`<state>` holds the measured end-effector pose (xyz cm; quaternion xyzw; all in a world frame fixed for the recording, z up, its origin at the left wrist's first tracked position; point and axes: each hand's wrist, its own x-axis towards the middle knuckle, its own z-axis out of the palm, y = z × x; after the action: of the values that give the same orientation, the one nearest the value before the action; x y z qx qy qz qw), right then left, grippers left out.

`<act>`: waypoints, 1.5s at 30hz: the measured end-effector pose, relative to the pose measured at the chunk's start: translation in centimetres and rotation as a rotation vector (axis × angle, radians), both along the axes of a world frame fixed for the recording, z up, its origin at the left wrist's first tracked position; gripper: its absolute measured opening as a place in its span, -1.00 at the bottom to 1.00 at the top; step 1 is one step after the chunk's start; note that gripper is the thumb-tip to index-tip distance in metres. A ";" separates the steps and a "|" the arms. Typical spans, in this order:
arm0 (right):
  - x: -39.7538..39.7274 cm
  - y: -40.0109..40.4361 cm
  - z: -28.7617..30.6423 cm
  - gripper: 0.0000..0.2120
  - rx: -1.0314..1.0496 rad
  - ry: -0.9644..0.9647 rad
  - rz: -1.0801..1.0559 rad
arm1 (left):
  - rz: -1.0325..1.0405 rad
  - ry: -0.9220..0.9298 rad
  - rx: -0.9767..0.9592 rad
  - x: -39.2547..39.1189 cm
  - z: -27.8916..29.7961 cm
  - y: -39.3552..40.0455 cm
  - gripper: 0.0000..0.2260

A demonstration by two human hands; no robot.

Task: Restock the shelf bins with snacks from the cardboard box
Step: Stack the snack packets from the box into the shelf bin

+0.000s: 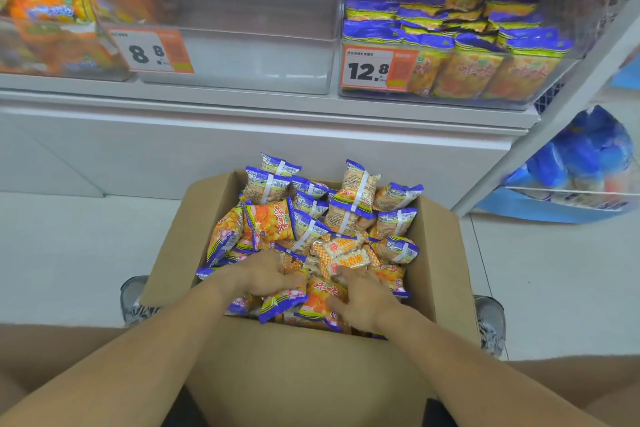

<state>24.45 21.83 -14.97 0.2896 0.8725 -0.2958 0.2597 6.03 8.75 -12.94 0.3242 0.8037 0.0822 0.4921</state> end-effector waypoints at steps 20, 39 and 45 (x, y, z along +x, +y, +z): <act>-10.2 10.3 19.2 -0.82 -0.619 0.303 -0.497 | 0.562 -0.446 0.796 -6.1 22.6 5.5 -0.43; -6.0 15.6 23.0 -0.48 -0.987 0.926 -0.594 | 0.555 -0.042 1.066 -6.3 21.8 13.6 -0.38; -7.1 14.9 23.3 -0.54 -1.000 0.999 -0.550 | 0.448 -0.188 1.015 -4.8 21.9 14.5 -0.75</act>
<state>17.38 36.75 8.34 0.1762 0.5447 -0.8062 -0.1493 1.28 23.24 8.98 0.3329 0.6652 0.5898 0.3144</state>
